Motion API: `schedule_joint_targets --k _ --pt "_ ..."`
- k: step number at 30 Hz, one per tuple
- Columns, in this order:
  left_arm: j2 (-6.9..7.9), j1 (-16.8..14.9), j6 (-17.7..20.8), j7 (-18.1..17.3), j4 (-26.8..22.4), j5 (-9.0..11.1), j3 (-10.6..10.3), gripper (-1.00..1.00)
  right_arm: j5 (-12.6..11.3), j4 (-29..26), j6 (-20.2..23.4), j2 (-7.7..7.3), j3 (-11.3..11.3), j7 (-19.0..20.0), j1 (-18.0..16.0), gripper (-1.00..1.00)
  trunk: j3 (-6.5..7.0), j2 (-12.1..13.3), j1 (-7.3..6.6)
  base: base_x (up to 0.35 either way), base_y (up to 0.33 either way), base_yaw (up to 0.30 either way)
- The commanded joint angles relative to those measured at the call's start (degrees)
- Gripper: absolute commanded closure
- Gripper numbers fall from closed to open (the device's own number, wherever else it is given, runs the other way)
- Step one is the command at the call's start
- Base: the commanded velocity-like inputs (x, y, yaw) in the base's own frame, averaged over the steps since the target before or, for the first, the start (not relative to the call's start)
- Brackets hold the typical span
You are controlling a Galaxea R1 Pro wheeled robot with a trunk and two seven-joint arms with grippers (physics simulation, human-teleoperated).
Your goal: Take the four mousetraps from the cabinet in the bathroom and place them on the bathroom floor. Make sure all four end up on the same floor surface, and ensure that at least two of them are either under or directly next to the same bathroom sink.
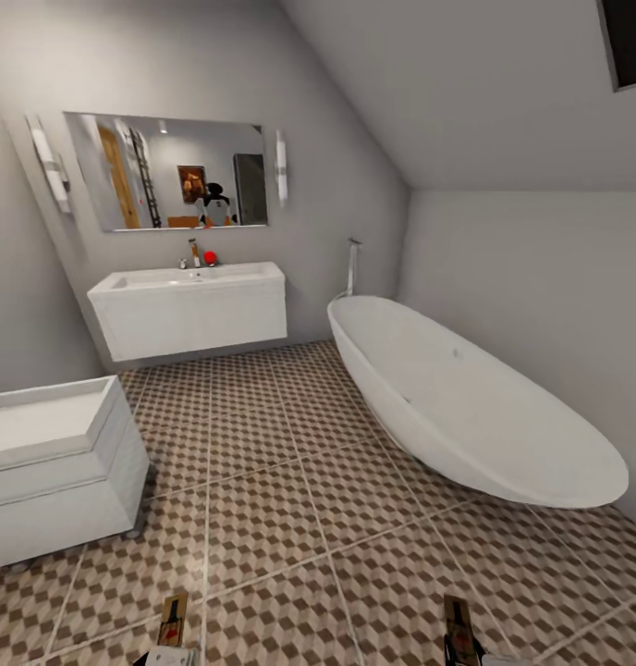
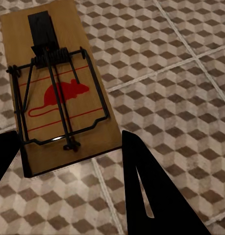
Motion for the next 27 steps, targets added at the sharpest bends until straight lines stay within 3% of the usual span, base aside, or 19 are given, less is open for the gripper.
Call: schedule_joint_targets --k 1,14,27 --pt "-0.13 -0.06 -0.17 -0.30 0.20 0.37 -0.29 1.00 0.62 0.00 -0.13 0.04 -0.26 -0.33 -0.01 1.00 -0.06 -0.03 0.03 0.326 0.000 0.265" --pt "-0.62 -0.06 -0.17 -0.30 0.23 0.37 -0.27 1.00 0.62 0.05 -0.12 0.04 -0.26 -0.33 -0.01 1.00 -0.06 -0.03 0.03 0.326 -0.006 0.267" --pt "-0.63 -0.06 -0.17 -0.30 0.23 0.37 -0.32 1.00 0.62 0.09 -0.12 0.04 -0.26 -0.33 -0.03 1.00 -0.06 -0.03 0.03 0.326 -0.116 0.222"
